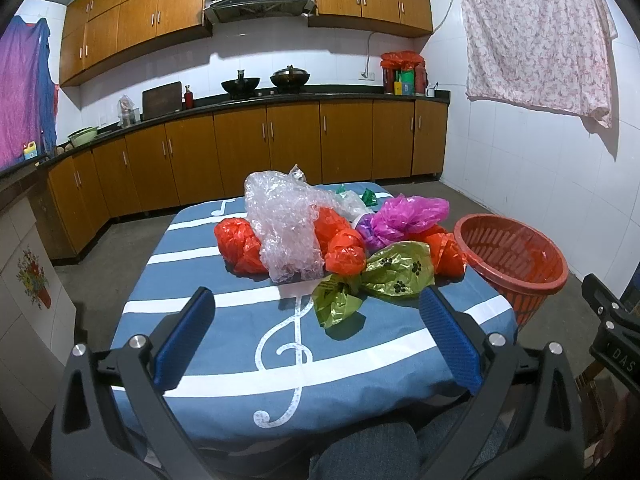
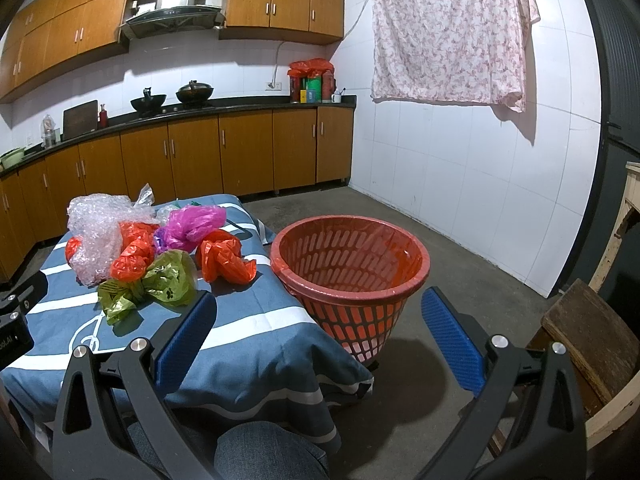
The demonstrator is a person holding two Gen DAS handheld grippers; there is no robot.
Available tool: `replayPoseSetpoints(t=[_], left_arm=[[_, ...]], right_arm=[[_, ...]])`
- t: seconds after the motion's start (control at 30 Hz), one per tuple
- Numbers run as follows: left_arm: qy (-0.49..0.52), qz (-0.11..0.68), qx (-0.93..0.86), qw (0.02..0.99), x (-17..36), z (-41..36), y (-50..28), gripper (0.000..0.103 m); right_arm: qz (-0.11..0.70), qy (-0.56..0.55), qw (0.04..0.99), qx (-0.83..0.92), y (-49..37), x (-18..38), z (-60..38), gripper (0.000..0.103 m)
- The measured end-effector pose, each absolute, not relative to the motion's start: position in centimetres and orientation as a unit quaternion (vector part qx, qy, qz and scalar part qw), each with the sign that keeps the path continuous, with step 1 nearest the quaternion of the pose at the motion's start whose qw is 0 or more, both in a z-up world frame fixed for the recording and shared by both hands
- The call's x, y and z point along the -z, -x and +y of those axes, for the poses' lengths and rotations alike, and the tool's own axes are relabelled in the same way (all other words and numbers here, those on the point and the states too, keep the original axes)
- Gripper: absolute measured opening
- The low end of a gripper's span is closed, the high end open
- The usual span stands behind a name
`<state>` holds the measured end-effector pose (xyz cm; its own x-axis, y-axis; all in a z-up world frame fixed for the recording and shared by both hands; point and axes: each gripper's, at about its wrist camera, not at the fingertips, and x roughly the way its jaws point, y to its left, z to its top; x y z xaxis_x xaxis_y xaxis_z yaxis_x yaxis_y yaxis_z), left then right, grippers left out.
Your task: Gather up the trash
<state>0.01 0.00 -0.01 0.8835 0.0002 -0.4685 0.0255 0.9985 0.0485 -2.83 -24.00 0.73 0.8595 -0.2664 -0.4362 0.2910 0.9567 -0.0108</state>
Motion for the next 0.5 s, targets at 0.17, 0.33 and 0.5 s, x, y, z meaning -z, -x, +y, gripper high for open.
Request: replayPoseSetpoints(t=[0.17, 0.33, 0.5], left_arm=[[-0.027, 0.241, 0.007, 0.97, 0.02, 0.0, -0.02, 0.099], [-0.026, 0.242, 0.007, 0.97, 0.02, 0.01, -0.02, 0.099], [-0.027, 0.242, 0.007, 0.97, 0.03, -0.01, -0.02, 0.099]], right_arm=[[0.222, -0.027, 0.964, 0.144, 2.81, -0.69, -24.01, 0.101], [0.222, -0.028, 0.964, 0.144, 2.79, -0.68, -24.0, 0.101], [0.223, -0.025, 0.964, 0.142, 2.77, -0.68, -23.98, 0.101]])
